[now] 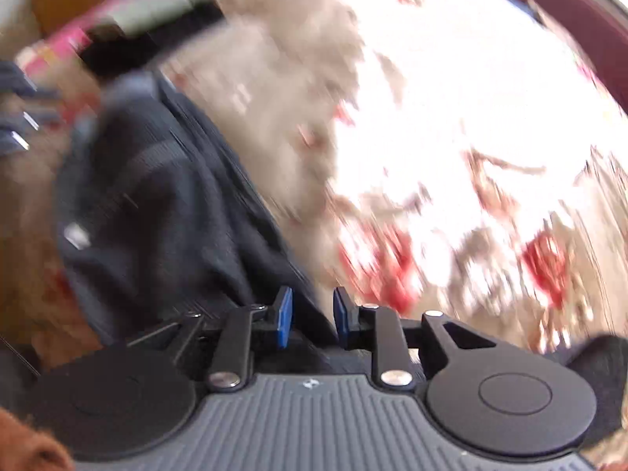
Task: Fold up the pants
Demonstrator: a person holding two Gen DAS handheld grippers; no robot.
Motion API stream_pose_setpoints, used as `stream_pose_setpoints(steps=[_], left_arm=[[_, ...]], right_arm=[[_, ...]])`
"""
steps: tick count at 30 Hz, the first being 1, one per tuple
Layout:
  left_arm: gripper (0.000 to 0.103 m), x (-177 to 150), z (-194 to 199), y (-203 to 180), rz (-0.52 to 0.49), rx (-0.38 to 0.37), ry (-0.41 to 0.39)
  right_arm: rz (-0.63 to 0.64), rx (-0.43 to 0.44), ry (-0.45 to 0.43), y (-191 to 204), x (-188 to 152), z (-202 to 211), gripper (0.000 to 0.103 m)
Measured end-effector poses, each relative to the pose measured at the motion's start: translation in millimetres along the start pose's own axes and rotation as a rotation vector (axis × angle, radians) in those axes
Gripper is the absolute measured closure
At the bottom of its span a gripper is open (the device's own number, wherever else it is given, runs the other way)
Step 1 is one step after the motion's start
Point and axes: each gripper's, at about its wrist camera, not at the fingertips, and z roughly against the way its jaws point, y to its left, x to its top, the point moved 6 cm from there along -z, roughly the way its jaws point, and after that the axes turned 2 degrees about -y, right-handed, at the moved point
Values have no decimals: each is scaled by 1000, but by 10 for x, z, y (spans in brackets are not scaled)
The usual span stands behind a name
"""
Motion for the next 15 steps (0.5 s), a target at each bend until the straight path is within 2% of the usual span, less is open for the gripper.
stream_pose_setpoints(steps=[2,5,7,12,15], left_arm=[[58,212,107,-138,8,-47,-77],[57,450,53,-489,-34,-134,-143],[57,544,-57,-752,-91,-180,-171],[56,525,-262,-1156,-246,-195,-163],[56,488,-256,-1144,-231,-211,-149]], right_arm=[[-73,71,84,-20,-217,-37,76],[-41,95,111,116,-419,142,76],[-84,152,134,116,-443,229,76],[-193,328,17,-104,-116,191,76],[-279,451,11,-187,-3,-42,74]])
